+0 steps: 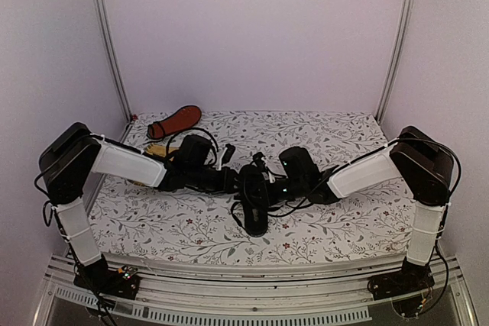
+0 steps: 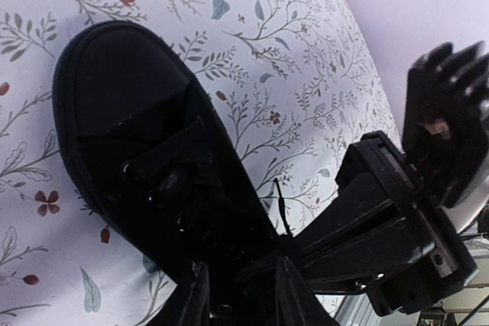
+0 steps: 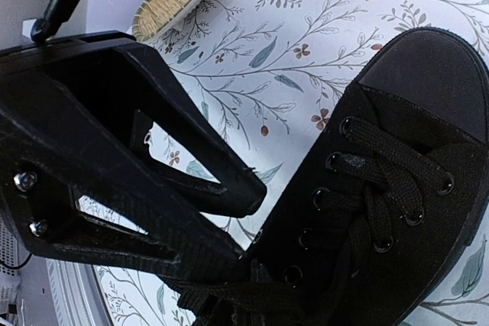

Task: Tie the shoes
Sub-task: Cross the half-tied shoelace with the shoelace loop.

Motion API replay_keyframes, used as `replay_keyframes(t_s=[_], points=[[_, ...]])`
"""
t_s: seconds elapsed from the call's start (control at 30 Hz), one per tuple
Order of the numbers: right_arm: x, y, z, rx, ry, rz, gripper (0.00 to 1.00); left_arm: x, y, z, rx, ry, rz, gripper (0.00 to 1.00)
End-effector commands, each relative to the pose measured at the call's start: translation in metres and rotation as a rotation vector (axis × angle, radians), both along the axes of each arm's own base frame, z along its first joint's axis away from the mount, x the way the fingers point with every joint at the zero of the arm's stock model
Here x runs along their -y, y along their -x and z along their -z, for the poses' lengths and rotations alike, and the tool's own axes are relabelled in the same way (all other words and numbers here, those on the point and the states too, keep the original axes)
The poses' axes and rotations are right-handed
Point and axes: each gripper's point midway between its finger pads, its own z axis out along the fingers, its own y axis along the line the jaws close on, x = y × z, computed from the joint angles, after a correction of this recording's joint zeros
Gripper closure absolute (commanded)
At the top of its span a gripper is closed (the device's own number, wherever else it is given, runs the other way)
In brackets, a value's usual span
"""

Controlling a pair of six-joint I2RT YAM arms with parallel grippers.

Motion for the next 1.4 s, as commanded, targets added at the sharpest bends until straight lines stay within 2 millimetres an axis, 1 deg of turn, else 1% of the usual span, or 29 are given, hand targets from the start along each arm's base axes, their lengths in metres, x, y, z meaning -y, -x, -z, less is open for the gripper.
replay_keyframes(t_s=[0.0,0.2,0.33,0.43,0.57,0.7,0.97,1.07,1.13,1.23,1.37], points=[[0.005,0.001,-0.001,0.001,0.008,0.02,0.98,0.006,0.0,-0.005,0.008,0.07,0.032,0.7],[0.004,0.001,-0.003,0.003,0.007,0.019,0.98,0.01,0.003,0.0,-0.018,0.093,0.053,0.7],[0.005,0.0,-0.003,0.004,0.007,0.023,0.98,0.01,0.006,0.003,-0.031,0.108,0.056,0.74],[0.005,0.0,-0.003,0.005,0.008,0.024,0.98,0.009,0.009,0.006,-0.043,0.112,0.055,0.79],[0.005,0.0,-0.004,0.006,0.006,0.023,0.98,0.007,0.015,0.011,-0.07,0.124,0.059,0.8],[0.005,0.0,-0.004,0.007,0.006,0.024,0.98,0.011,0.021,0.009,-0.086,0.168,0.082,0.81],[0.005,-0.001,-0.005,0.013,0.006,0.026,0.98,0.014,0.025,0.011,-0.113,0.191,0.105,0.89],[0.005,-0.001,-0.007,0.014,0.003,0.025,0.98,0.015,0.025,0.014,-0.123,0.192,0.105,0.9],[0.004,-0.001,-0.008,0.015,0.0,0.024,0.98,0.016,0.026,0.014,-0.126,0.198,0.11,0.91],[0.004,0.0,-0.008,0.017,0.001,0.023,0.98,0.018,0.025,0.011,-0.126,0.219,0.115,1.0],[0.007,-0.002,-0.012,0.026,0.0,0.033,0.98,0.018,0.023,0.002,-0.096,0.235,0.102,1.0]])
